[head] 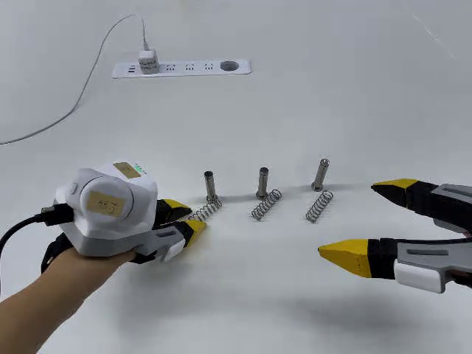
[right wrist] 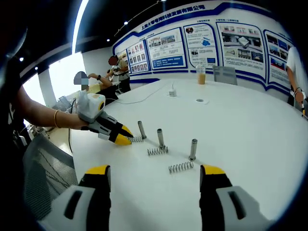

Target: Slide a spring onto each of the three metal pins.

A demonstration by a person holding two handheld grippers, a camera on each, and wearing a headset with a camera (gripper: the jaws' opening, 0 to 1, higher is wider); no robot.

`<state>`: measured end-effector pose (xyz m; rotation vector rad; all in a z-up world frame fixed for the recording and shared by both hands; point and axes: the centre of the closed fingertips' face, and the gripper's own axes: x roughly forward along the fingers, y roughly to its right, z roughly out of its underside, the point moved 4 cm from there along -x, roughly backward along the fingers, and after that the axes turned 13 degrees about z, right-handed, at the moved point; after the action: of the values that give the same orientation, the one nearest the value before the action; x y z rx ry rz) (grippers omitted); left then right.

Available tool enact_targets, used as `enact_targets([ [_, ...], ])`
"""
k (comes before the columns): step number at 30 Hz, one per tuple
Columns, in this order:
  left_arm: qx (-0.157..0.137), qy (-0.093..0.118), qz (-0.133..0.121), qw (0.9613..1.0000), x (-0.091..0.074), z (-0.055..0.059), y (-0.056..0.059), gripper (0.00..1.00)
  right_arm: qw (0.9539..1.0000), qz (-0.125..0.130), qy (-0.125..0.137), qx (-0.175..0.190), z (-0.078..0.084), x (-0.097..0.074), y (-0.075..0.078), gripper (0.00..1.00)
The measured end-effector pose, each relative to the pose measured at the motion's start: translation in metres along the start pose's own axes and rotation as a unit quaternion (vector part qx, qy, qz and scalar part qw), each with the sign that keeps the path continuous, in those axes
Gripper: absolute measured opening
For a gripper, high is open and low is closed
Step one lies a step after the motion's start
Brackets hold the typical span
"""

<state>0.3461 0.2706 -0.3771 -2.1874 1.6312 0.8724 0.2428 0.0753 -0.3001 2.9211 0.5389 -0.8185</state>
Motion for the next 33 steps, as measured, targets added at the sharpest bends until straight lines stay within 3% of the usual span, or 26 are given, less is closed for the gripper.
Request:
enact_targets([
  [3, 0.003, 0.000, 0.002, 1.0000, -0.001, 0.000, 0.000, 0.12, 1.0000, 0.002, 0.000, 0.001, 0.000, 0.000, 0.001, 0.77],
  [20, 0.027, 0.003, 0.006, 0.9996, -0.007, 0.003, 0.011, 0.10, 0.9998, 0.010, 0.001, 0.018, -0.003, 0.001, 0.002, 0.74],
  [33, 0.039, 0.054, 0.014, 0.9977, -0.022, -0.012, 0.039, 0.10, 0.9988, -0.005, 0.016, 0.046, -0.016, 0.006, -0.008, 0.67],
])
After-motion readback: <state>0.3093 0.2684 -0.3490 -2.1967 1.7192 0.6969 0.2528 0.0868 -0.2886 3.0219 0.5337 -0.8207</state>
